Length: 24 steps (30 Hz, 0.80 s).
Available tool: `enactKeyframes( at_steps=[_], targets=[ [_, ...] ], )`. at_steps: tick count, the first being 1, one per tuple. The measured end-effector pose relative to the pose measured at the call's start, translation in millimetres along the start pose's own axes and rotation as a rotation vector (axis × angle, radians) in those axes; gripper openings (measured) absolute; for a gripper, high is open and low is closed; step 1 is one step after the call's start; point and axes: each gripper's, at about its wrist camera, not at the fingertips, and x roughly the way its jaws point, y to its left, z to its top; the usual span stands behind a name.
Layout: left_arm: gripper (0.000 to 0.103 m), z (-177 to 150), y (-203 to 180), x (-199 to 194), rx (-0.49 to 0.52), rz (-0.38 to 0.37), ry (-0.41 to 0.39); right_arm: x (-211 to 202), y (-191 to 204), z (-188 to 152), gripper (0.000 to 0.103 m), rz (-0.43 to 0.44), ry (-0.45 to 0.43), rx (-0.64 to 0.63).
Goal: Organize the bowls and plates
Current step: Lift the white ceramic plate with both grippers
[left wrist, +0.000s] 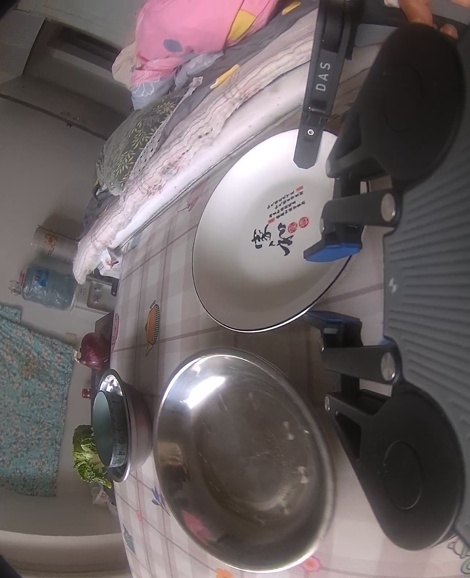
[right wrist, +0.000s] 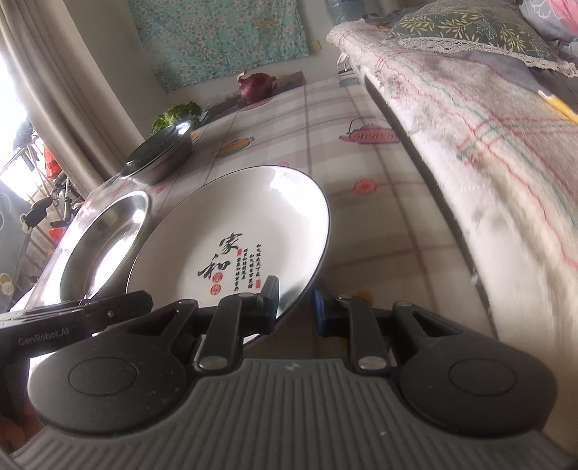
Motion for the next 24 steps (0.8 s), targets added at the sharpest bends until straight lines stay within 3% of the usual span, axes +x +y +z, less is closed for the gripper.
enactKeyframes(
  at_steps=[7, 12, 19, 24],
  targets=[
    [0.028, -18.6, 6.8, -20.3, 0.035, -0.078, 0.025, -17.3, 10.7, -24.9, 0.023, 0.028, 0.006, 0.024],
    [0.027, -27.6, 5.7, -34.7, 0.072, -0.115, -0.002, -26.7, 16.3, -39.2, 0.026, 0.041, -0.005, 0.052],
    [0.028, -27.1, 21.9, -40.6, 0.028, -0.11, -0.012, -29.7, 16.7, -44.1, 0.027, 0.037, -0.018, 0.085],
    [0.044, -22.3, 30.9, -40.1, 0.003, -0.105, -0.021, -29.7, 18.8, -43.3, 0.028, 0.021, -0.022, 0.083]
  ],
)
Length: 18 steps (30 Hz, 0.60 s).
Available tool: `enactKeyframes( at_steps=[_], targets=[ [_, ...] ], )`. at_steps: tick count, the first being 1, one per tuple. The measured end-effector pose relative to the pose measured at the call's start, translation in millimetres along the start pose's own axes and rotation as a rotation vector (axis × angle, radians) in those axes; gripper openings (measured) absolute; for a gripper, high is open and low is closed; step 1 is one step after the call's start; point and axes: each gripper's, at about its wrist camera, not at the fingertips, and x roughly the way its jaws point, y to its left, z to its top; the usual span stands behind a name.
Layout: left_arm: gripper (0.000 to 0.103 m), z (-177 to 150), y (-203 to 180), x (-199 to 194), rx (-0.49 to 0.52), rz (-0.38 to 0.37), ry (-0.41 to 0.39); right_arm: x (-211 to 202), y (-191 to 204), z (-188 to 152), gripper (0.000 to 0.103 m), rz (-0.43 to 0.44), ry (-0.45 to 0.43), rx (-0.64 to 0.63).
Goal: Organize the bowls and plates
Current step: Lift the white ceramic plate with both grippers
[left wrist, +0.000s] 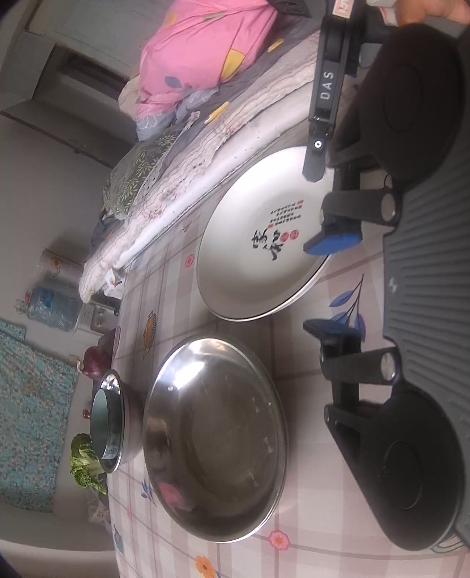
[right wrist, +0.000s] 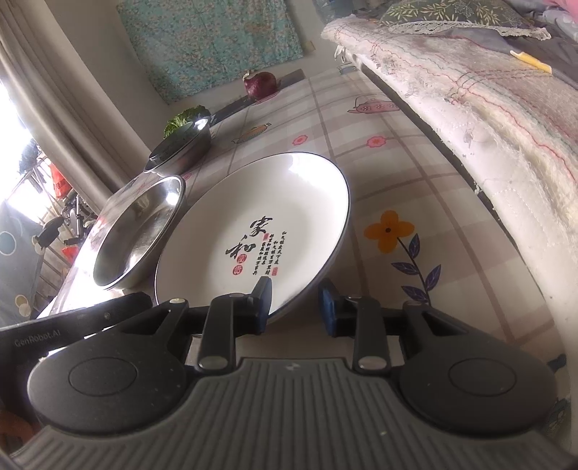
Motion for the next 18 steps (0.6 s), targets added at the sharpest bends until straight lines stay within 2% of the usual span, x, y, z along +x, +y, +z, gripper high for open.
enactKeyframes(
  at_steps=[8, 18],
  targets=[
    [0.054, 7.2, -2.4, 11.0, 0.016, 0.013, 0.005, -4.9, -4.9, 8.9, 0.03, -0.027, -0.032, 0.008],
    [0.054, 11.8, -5.7, 29.8, 0.03, 0.059, 0.041, 11.7, -15.8, 27.8, 0.03, -0.052, -0.043, 0.005]
  ],
)
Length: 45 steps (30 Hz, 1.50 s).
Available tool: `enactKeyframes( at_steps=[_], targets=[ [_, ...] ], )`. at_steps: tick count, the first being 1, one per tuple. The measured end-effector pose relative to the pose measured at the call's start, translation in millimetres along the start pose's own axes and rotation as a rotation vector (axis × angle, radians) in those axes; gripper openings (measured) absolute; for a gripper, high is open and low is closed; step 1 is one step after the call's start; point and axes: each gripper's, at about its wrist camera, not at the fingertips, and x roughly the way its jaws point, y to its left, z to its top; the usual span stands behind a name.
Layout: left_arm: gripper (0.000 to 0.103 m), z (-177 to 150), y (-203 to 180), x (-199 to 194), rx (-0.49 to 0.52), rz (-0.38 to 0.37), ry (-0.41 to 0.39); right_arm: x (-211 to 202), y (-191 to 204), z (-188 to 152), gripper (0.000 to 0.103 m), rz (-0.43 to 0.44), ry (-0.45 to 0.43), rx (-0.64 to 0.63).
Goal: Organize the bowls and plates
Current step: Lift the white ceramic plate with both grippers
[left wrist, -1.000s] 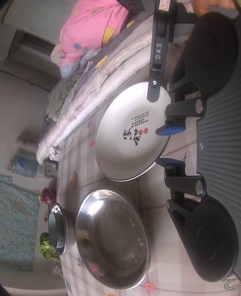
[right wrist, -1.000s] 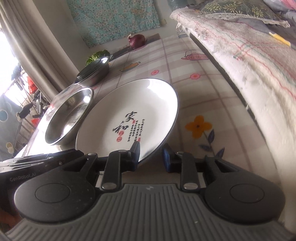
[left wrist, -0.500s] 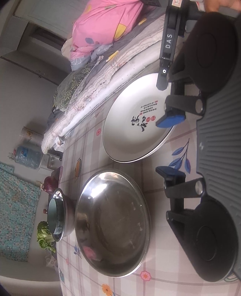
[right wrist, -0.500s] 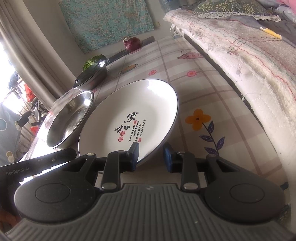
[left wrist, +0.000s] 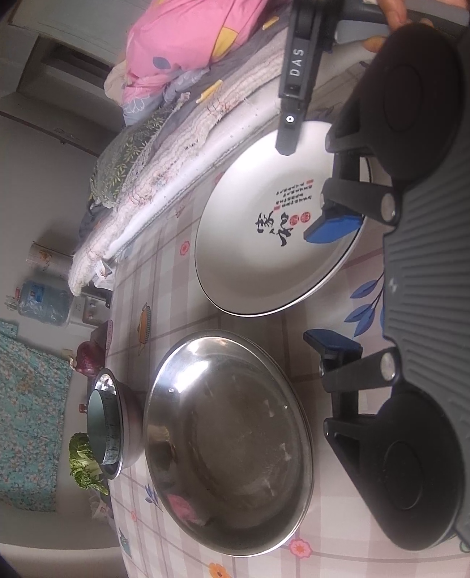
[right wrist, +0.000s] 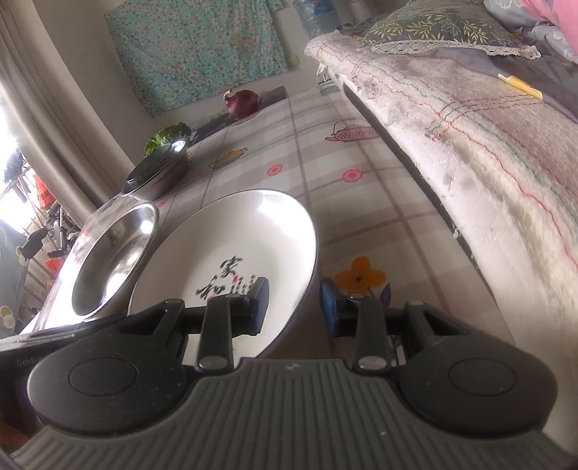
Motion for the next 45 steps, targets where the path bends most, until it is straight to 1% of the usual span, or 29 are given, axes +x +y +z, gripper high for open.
enactKeyframes(
  at_steps=[4, 6, 8, 11, 16, 18, 19, 22, 31, 45],
  targets=[
    [0.054, 1.2, -1.4, 5.9, 0.01, 0.011, 0.008, 13.0, -3.6, 6.6, 0.03, -0.003, 0.008, 0.0],
    [0.051, 2.1, -2.0, 8.9, 0.013, 0.018, 0.011, 19.0, -4.6, 9.7, 0.03, 0.001, 0.009, -0.001],
    [0.051, 3.4, -1.9, 11.4, 0.009, 0.026, 0.008, 22.9, -3.6, 13.0, 0.03, 0.006, 0.009, -0.009],
    [0.045, 5.4, -2.4, 15.6, 0.008, 0.024, 0.011, 29.1, -2.1, 17.0, 0.03, 0.012, 0.012, -0.018],
    [0.04, 8.4, -3.1, 21.7, 0.006, 0.022, 0.009, 36.3, 1.5, 22.4, 0.03, 0.029, 0.02, -0.034],
    [0.032, 8.9, -3.3, 22.5, 0.007, 0.014, 0.008, 37.4, 2.1, 22.8, 0.03, 0.03, 0.02, -0.041],
    [0.031, 8.9, -3.8, 22.7, 0.009, 0.011, 0.008, 37.5, 1.8, 23.2, 0.03, 0.034, 0.021, -0.037],
    [0.031, 8.7, -6.3, 23.2, 0.022, 0.02, 0.003, 36.2, -1.1, 22.9, 0.03, 0.048, 0.027, -0.02],
    [0.031, 7.2, -5.5, 18.8, 0.025, 0.019, 0.003, 27.2, -0.6, 14.6, 0.031, 0.057, 0.039, -0.007],
    [0.032, -3.8, 5.0, -1.3, 0.022, 0.012, 0.001, 7.3, 14.1, -9.7, 0.032, 0.057, 0.06, -0.022]
  ],
)
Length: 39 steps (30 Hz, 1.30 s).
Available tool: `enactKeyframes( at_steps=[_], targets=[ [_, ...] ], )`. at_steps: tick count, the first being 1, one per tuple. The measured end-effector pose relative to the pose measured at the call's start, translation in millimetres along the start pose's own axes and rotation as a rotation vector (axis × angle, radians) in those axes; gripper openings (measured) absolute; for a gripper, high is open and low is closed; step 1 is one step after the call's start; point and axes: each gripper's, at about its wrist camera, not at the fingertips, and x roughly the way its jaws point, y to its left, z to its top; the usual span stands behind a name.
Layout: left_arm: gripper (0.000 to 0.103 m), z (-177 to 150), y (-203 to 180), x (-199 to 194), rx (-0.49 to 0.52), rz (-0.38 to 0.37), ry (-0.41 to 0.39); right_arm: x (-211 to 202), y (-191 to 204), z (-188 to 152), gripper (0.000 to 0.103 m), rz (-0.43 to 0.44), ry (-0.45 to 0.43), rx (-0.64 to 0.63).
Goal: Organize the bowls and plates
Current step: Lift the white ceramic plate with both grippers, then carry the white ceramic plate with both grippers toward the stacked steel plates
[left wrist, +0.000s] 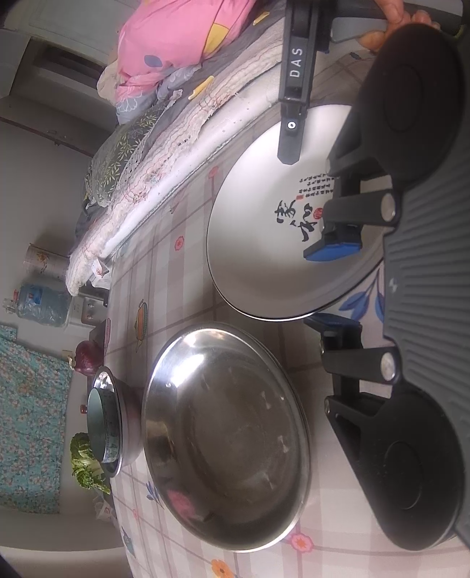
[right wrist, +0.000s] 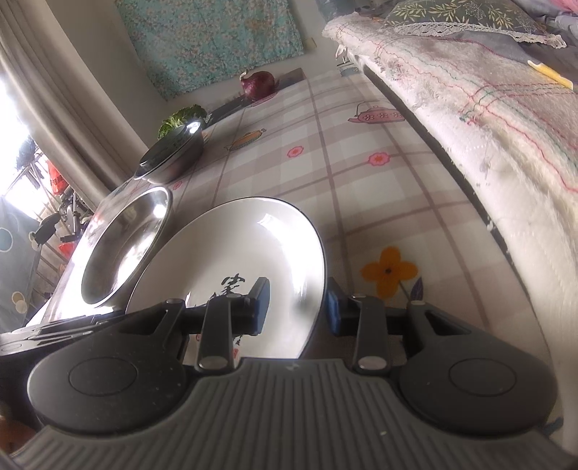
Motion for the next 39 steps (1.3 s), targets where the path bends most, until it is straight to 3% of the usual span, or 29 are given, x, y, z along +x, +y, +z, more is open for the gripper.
enactKeyframes(
  at_steps=[21, 39],
  targets=[
    [0.033, -14.8, 18.4, -23.0, -0.052, 0.001, -0.009, -5.4, 20.8, -18.8, 0.032, 0.013, 0.014, -0.02],
    [0.033, -3.2, 20.1, -7.4, -0.032, 0.031, -0.011, -14.8, 22.1, -25.2, 0.027, -0.016, -0.03, -0.056]
  ],
)
